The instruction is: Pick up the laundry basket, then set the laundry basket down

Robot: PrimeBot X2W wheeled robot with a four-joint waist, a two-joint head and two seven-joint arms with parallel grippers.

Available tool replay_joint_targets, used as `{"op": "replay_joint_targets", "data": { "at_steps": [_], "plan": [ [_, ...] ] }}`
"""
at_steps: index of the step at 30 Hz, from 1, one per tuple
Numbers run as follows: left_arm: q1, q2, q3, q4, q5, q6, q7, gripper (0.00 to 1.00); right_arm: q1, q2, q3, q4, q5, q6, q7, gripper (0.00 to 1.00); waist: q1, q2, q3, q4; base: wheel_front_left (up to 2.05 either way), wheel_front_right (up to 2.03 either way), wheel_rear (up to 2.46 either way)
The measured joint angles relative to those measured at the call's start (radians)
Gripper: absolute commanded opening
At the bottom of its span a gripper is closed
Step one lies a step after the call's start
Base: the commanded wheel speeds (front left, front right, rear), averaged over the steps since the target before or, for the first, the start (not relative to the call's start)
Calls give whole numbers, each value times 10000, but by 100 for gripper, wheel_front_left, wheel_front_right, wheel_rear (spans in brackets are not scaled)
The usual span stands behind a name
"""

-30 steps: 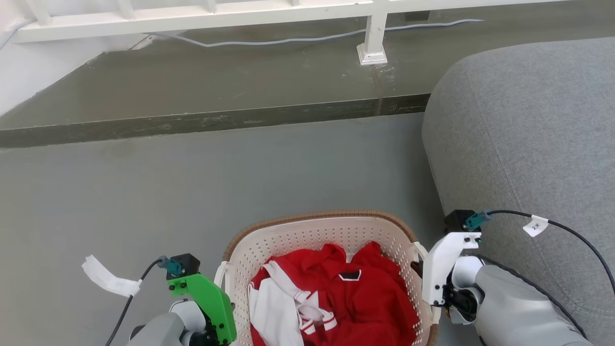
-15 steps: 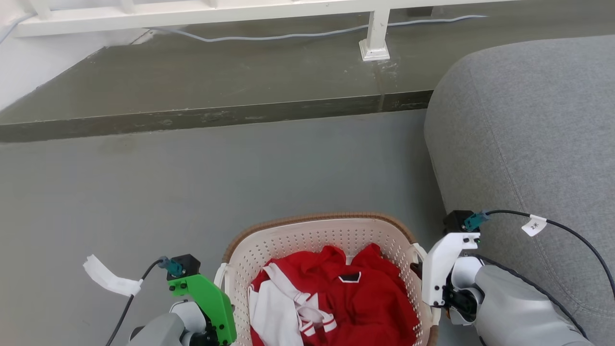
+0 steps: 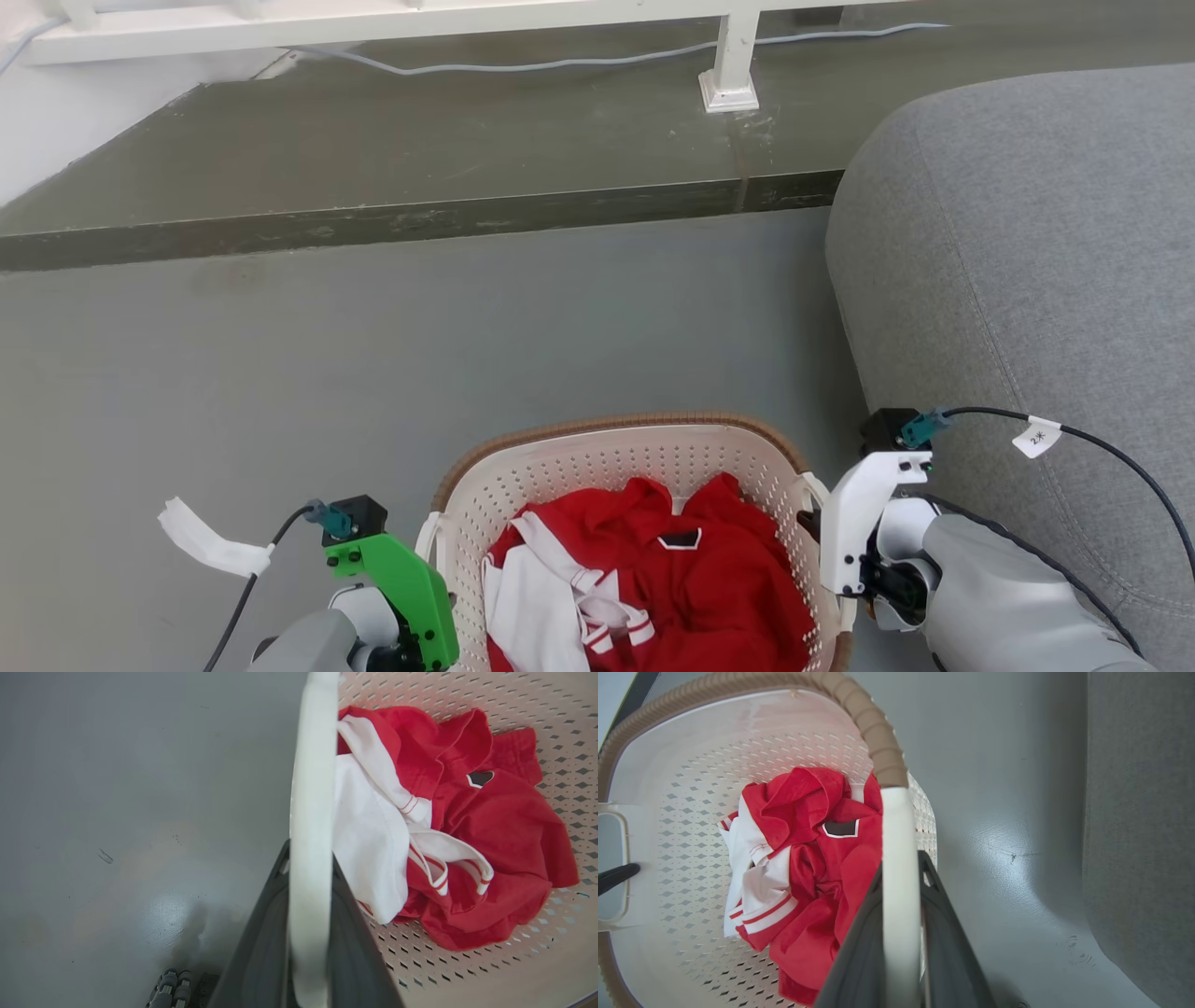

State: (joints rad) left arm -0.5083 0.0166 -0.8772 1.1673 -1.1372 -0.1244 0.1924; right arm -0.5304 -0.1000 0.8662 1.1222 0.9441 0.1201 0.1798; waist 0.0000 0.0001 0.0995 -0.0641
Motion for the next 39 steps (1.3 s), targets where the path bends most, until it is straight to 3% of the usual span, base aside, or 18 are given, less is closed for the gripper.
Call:
{"op": "replay_joint_targets", "data": {
  "at_steps": [18, 39],
  "plan": [
    [-469, 4, -38, 40, -128, 2, -190, 0, -476, -136, 221, -194, 104, -2, -209, 0, 0, 0, 568, -74, 0, 0, 0],
    [-1973, 0, -198, -125, 316, 291, -1310, 0, -1476, -516, 197, -637, 104, -2, -1689, 0, 0, 0, 2871, -111, 0, 0, 0]
  ]
}}
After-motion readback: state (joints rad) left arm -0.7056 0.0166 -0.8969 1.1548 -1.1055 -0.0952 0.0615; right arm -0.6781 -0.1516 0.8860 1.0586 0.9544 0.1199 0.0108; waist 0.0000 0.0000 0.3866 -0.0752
